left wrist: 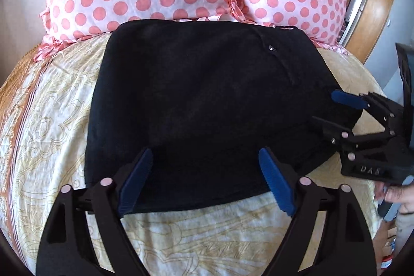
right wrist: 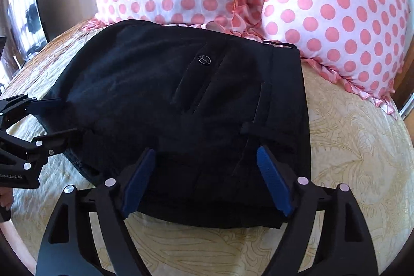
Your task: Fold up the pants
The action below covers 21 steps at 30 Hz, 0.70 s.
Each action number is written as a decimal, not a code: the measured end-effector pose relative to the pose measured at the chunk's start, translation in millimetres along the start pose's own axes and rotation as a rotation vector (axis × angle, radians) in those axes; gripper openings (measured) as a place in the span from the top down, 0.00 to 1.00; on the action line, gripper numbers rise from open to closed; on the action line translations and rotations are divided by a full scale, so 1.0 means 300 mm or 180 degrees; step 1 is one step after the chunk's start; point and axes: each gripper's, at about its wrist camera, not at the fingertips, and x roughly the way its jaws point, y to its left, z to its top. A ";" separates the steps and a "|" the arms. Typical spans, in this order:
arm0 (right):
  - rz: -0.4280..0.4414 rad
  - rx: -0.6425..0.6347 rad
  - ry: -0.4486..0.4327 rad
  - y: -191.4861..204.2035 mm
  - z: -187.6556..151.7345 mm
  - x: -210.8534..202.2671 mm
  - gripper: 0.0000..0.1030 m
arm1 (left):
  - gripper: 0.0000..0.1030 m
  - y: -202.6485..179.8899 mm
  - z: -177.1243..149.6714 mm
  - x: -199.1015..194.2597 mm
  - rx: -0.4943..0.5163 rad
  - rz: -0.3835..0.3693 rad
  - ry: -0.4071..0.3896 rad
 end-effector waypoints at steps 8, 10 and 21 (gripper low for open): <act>0.0092 0.0731 -0.0419 -0.028 -0.136 -0.204 0.01 | 0.02 0.018 -0.148 -0.224 -0.0059 0.0275 -0.0453; 0.0100 0.0776 -0.0431 -0.006 -0.189 -0.228 0.01 | 0.02 0.025 -0.200 -0.251 -0.0106 0.0288 -0.0460; -0.0174 0.0701 -0.0345 0.091 -0.297 -0.218 0.01 | 0.02 0.021 -0.318 -0.259 -0.0147 0.0433 -0.0360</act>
